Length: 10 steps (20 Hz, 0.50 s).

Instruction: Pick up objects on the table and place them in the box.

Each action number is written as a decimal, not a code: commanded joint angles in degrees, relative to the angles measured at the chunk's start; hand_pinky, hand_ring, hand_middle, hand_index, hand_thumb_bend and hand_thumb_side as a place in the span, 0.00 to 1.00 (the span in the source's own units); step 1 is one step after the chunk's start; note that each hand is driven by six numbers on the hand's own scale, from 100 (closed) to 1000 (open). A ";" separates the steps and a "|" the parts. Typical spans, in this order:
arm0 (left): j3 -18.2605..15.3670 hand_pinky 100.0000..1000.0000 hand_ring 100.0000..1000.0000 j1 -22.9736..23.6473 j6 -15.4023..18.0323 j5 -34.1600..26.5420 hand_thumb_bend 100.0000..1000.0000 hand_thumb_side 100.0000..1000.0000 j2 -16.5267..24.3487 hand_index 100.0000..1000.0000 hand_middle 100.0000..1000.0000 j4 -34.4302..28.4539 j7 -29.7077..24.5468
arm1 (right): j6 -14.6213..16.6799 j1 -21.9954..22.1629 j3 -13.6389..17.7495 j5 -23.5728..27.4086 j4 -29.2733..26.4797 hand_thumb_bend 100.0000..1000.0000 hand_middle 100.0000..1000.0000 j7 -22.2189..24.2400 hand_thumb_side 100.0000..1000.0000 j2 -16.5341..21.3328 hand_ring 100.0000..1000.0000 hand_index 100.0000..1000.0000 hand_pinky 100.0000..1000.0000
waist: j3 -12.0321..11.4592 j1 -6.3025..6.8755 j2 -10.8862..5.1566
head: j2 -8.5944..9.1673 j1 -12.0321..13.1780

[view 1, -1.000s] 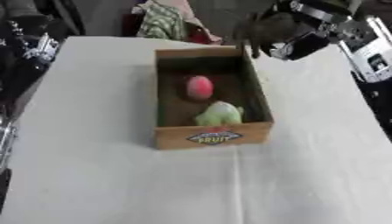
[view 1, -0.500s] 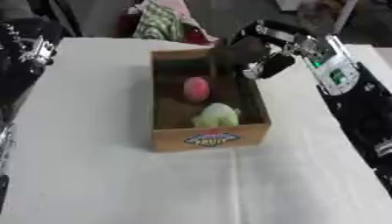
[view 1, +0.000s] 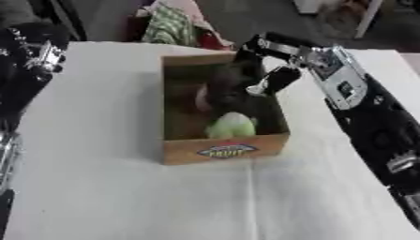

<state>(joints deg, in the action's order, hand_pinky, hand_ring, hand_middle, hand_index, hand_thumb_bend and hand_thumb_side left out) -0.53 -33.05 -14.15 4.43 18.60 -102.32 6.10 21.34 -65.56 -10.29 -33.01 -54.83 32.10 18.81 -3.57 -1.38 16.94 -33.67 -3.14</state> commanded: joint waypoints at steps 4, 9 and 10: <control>-0.10 0.55 0.53 -0.87 0.00 -0.27 0.43 0.53 0.36 0.73 0.54 -1.15 -0.05 | 2.30 -1.21 -0.71 -4.97 -2.61 0.33 0.51 0.06 0.20 -0.24 0.45 0.73 0.55 | 0.08 0.22 -1.48 | 0.52 0.02; -0.59 0.54 0.53 -0.33 -0.01 -0.19 0.44 0.53 0.72 0.73 0.54 -1.22 0.36 | 3.89 -1.47 -1.08 -4.81 -4.36 0.43 0.78 -0.95 0.30 0.76 0.78 0.84 0.72 | 0.61 0.18 -1.86 | 0.31 0.55; -0.77 0.54 0.53 -0.14 -0.01 -0.20 0.44 0.53 0.87 0.73 0.54 -1.30 0.53 | 4.27 -1.40 -1.29 -4.27 -5.34 0.43 0.80 -1.10 0.31 1.39 0.81 0.85 0.74 | 0.77 0.12 -1.97 | 0.25 0.72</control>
<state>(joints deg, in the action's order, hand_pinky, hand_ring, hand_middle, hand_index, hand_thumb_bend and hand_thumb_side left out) -0.59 -32.69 -14.21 4.34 18.58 -102.34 6.32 24.99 -65.56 -11.66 -37.65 -58.05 31.37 18.41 -2.77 -1.39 16.49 -33.67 -2.70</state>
